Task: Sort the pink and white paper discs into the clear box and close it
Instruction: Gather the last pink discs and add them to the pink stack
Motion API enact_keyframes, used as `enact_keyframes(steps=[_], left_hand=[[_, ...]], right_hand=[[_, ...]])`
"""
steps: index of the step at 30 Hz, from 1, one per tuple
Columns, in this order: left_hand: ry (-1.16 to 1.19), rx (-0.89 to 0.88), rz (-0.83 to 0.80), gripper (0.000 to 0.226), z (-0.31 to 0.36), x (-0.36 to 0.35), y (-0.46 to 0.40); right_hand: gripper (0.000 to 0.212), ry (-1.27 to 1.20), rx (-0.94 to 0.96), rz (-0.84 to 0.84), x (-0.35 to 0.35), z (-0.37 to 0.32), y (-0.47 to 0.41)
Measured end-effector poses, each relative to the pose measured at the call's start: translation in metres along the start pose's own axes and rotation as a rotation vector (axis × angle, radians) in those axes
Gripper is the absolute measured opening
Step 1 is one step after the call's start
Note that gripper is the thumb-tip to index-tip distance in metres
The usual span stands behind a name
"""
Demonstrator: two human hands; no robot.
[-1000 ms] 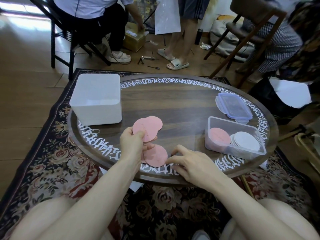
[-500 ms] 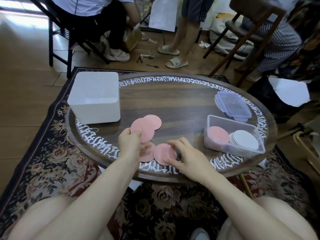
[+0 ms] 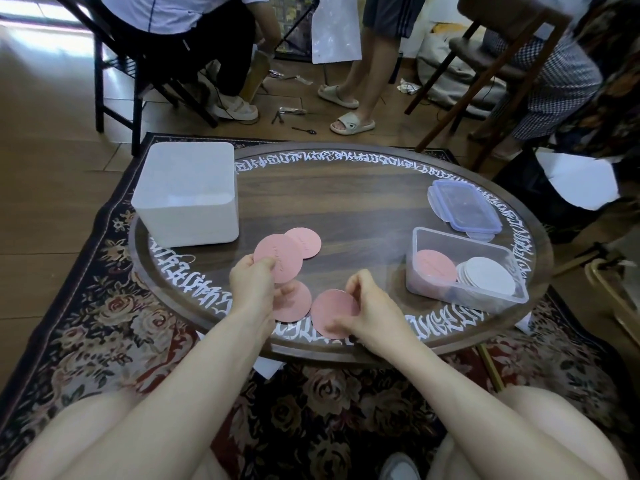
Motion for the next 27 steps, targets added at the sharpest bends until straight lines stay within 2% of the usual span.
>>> enact_keyframes(steps=[3,5,9,12,14,17,20,22,23,25,27], left_hand=[[0.002,-0.003,0.002,0.011,0.002,0.001,0.001],[0.014,-0.006,0.004,0.011,0.003,0.001,0.002],[0.014,-0.029,-0.021,0.012,0.004,0.000,0.002],[-0.060,-0.012,-0.134,0.017,0.000,-0.012,0.008],[-0.111,0.012,-0.243,0.018,-0.005,-0.022,0.013],[-0.138,0.014,-0.305,0.025,-0.010,-0.028,0.014],[-0.162,-0.057,-0.401,0.023,-0.007,-0.035,0.020],[-0.163,-0.129,-0.362,0.022,0.000,-0.033,0.020],[-0.149,-0.167,-0.298,0.021,0.005,-0.028,0.017],[-0.082,-0.223,-0.148,0.018,0.020,-0.014,0.009],[0.022,-0.241,-0.030,0.013,0.032,0.001,0.002]], right_hand=[[0.030,-0.062,-0.020,-0.002,0.006,0.013,-0.006],[0.025,-0.113,-0.021,0.033,0.012,0.019,-0.008],[0.020,-0.460,-0.045,0.131,0.030,0.022,-0.006],[0.012,-0.786,-0.073,0.118,0.037,0.013,-0.002],[0.007,-0.918,-0.097,0.105,0.036,0.006,0.000],[0.004,-0.988,-0.123,0.101,0.032,-0.001,0.002],[0.005,-1.017,-0.110,0.087,0.029,-0.006,0.003],[0.007,-0.946,-0.075,0.083,0.027,-0.009,0.000],[0.008,-0.834,-0.032,0.101,0.026,-0.009,-0.002],[0.008,-0.493,0.133,0.149,0.023,-0.014,-0.004],[0.010,-0.150,0.366,0.091,0.011,-0.026,0.001]])
Point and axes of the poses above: each hand's wrist, its own y-axis away from the middle knuckle, its own x-axis out of the back of the hand, z = x × y, the point moved 6 cm from there along -y, towards the middle knuckle, and after that the axes turned 2 degrees about -y, right-handed, at the moved point
